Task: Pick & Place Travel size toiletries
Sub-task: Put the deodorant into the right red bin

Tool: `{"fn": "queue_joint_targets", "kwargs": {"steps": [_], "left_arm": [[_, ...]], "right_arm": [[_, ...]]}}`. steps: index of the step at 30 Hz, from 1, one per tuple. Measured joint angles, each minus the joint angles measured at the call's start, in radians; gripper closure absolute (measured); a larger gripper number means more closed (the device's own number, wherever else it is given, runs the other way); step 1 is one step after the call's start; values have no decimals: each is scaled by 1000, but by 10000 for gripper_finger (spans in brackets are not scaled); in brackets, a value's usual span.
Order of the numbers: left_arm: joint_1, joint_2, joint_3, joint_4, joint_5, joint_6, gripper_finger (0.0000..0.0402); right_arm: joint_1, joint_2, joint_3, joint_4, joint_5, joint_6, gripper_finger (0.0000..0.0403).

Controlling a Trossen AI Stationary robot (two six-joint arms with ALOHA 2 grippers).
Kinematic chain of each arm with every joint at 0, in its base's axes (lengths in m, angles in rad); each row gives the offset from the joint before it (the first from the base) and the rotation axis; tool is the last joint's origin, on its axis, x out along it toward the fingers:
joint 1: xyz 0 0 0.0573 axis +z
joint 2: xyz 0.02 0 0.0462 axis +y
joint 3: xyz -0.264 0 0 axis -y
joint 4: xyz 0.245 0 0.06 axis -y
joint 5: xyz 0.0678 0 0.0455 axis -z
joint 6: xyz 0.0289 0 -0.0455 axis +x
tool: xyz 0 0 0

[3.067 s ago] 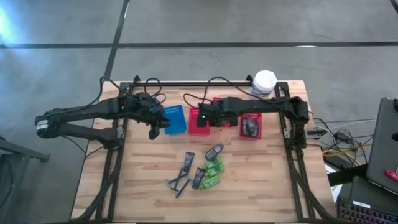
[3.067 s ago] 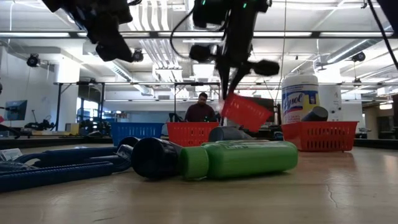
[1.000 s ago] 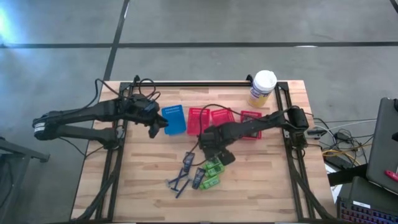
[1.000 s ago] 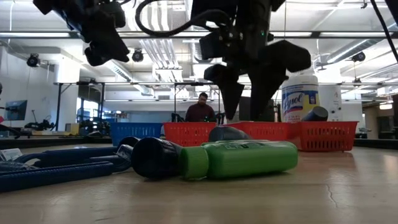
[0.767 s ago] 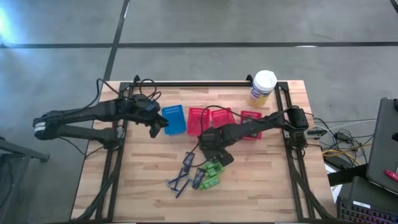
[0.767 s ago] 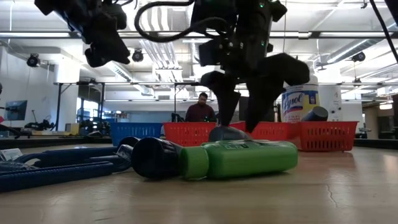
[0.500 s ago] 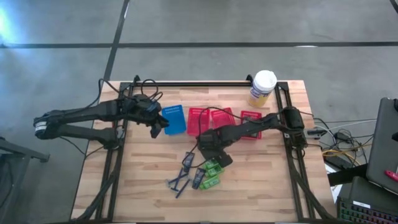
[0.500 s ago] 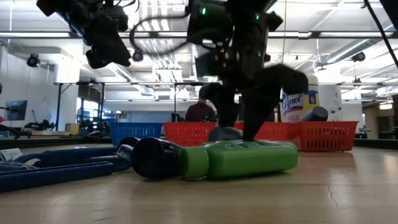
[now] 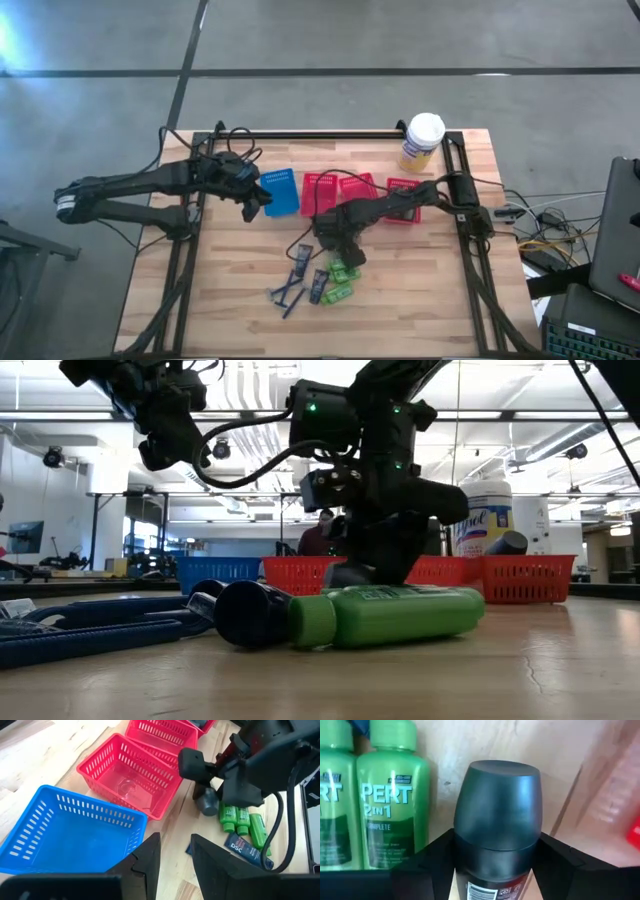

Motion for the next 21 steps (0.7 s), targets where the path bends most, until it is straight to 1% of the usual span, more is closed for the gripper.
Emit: {"fn": "queue_joint_targets", "kwargs": {"steps": [5,9,10,12,15,17,19,21], "left_arm": [[0,0,0,0,0,6,289],[0,0,0,0,0,24,289],[0,-1,0,0,1,27,289],[0,-1,0,0,2,34,289],[0,-1,0,0,6,48,289],[0,-1,0,0,6,55,289],[0,-1,0,2,6,72,289],[0,-1,0,2,6,89,289]], "right_arm": [[-10,-50,11,-33,3,136,199],[-9,-145,23,-89,3,357,199],[-8,-179,22,-100,10,440,199],[-7,-239,22,-140,67,624,199],[-21,-333,20,-272,168,983,199],[-39,-384,10,-370,203,1214,199],[-64,-427,-13,-450,222,1370,198],[-97,-462,-56,-477,248,1472,191]]}}
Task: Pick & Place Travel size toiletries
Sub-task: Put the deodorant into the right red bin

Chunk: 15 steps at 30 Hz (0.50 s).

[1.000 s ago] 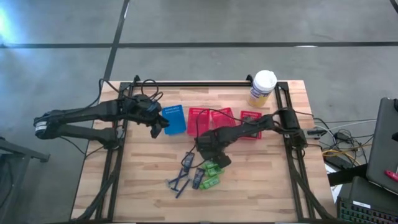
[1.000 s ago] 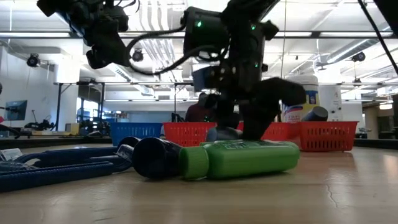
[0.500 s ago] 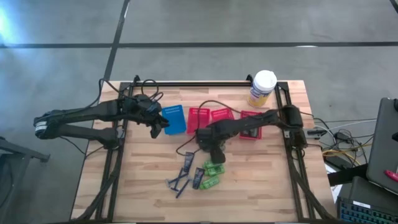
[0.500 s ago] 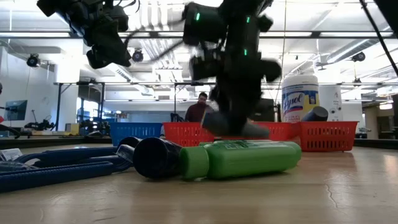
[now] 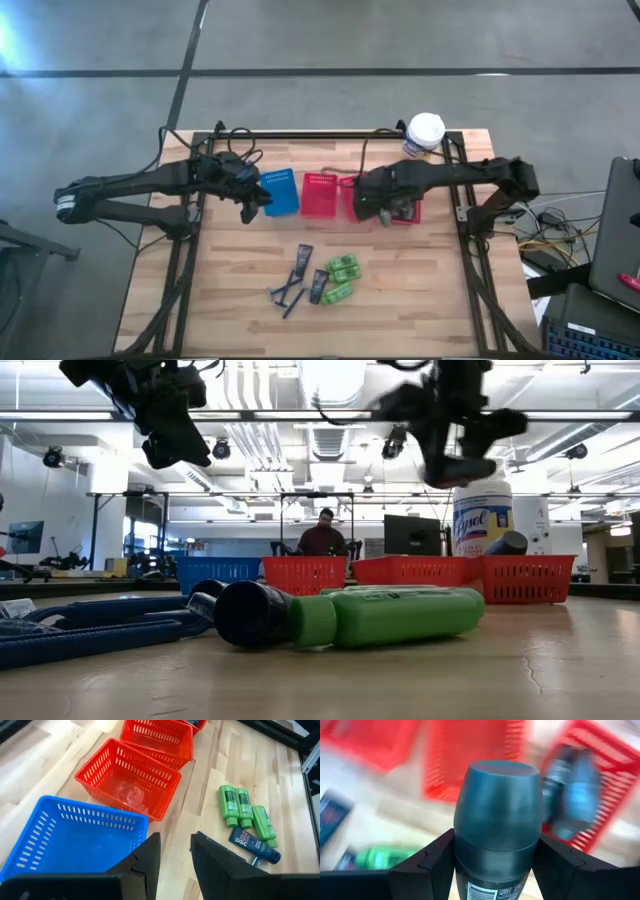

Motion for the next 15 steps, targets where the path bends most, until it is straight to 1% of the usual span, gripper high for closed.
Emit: {"fn": "queue_joint_targets", "kwargs": {"steps": [2,5,8,11,15], "left_arm": [[0,0,0,0,0,16,289],[0,0,0,0,0,34,289],[0,0,0,1,0,36,289],[0,0,0,0,0,36,289],[0,0,0,-5,1,36,289]], "right_arm": [[-47,-25,-60,28,9,50,188],[-119,-44,-154,120,14,77,192],[-168,-55,-221,202,13,97,197],[-183,-52,-254,208,-4,101,194],[-173,-62,-276,205,-12,138,187]]}}
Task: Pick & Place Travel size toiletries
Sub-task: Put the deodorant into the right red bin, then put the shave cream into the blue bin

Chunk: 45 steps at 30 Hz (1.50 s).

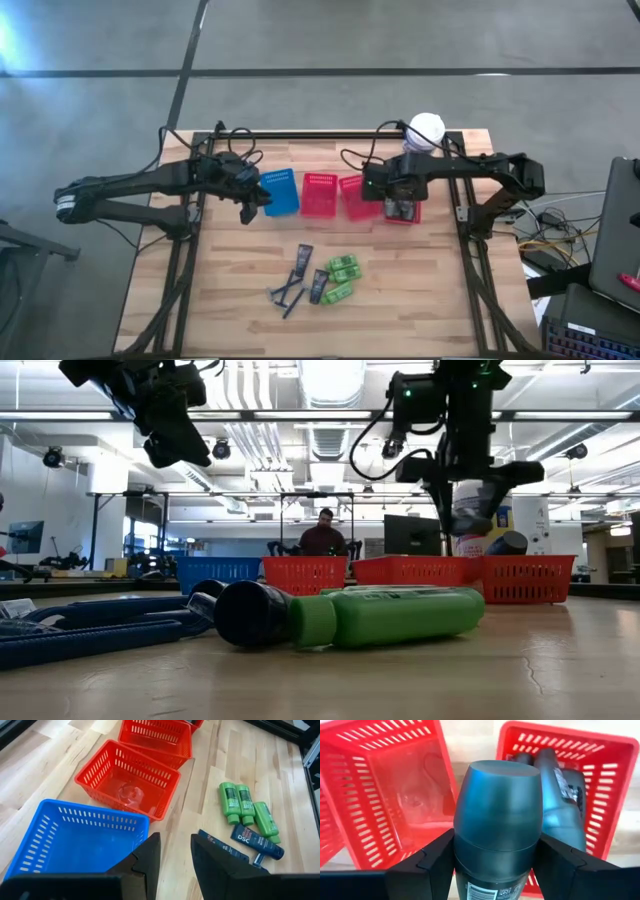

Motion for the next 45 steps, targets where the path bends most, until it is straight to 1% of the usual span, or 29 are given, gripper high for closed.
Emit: {"fn": "queue_joint_targets", "kwargs": {"steps": [7,11,17,22,25,30,34,38,40,42,45], "left_arm": [[0,0,0,-16,0,6,289],[0,0,0,-16,0,7,289],[0,0,0,-19,1,7,289],[0,0,0,-19,1,8,289],[0,0,0,-19,1,22,289],[0,0,0,-24,1,27,289],[-1,-1,0,-94,28,90,289],[-16,-2,0,-168,71,134,289],[-20,4,0,-192,73,99,289],[-20,14,-3,-202,74,20,285],[-33,26,-27,-206,82,-77,257]], "right_arm": [[6,-9,-53,-2,10,47,187],[13,-10,-80,-5,13,66,169],[17,-10,-52,-44,39,59,135],[17,-10,-19,-89,59,36,122],[17,-10,-18,-114,58,36,124],[36,-10,1,-128,49,19,149],[81,-10,68,-125,48,-38,164],[162,-11,156,-114,48,-152,160],[208,-10,193,-113,48,-180,151],[248,-6,220,-112,46,-178,139],[302,-4,228,-92,22,-114,116]]}}
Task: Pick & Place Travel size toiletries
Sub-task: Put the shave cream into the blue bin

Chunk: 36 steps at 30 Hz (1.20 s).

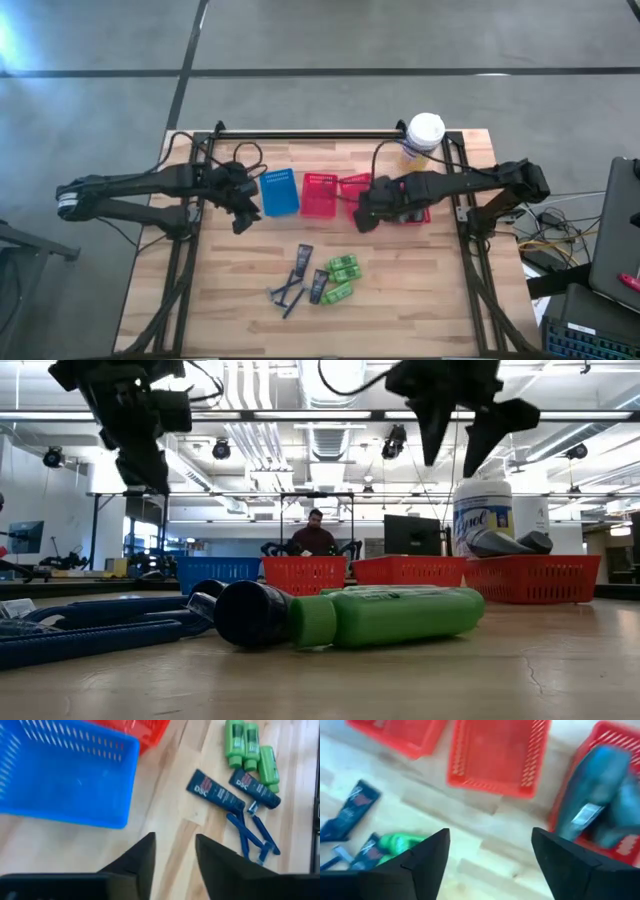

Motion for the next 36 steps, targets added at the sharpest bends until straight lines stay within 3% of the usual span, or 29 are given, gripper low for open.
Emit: {"fn": "queue_joint_targets", "kwargs": {"steps": [6,11,14,17,20,23,28,36], "left_arm": [[-127,4,-44,7,-6,-95,170],[-304,8,-20,-2,-249,-201,150],[-336,33,31,13,-302,-283,158],[-335,82,58,47,-311,-276,178],[-366,146,70,35,-234,-237,198],[-440,214,70,11,-201,-318,203],[-541,319,85,74,-251,-502,177],[-473,506,185,116,-259,-723,135]], "right_arm": [[141,21,-3,18,32,122,73],[224,41,-8,19,33,149,54],[247,37,-8,20,30,104,56],[265,25,-7,25,12,13,70],[295,19,-4,21,9,-34,85],[326,20,-8,20,6,-48,96],[364,21,-15,18,10,-59,107],[334,21,-19,20,57,-27,105]]}}
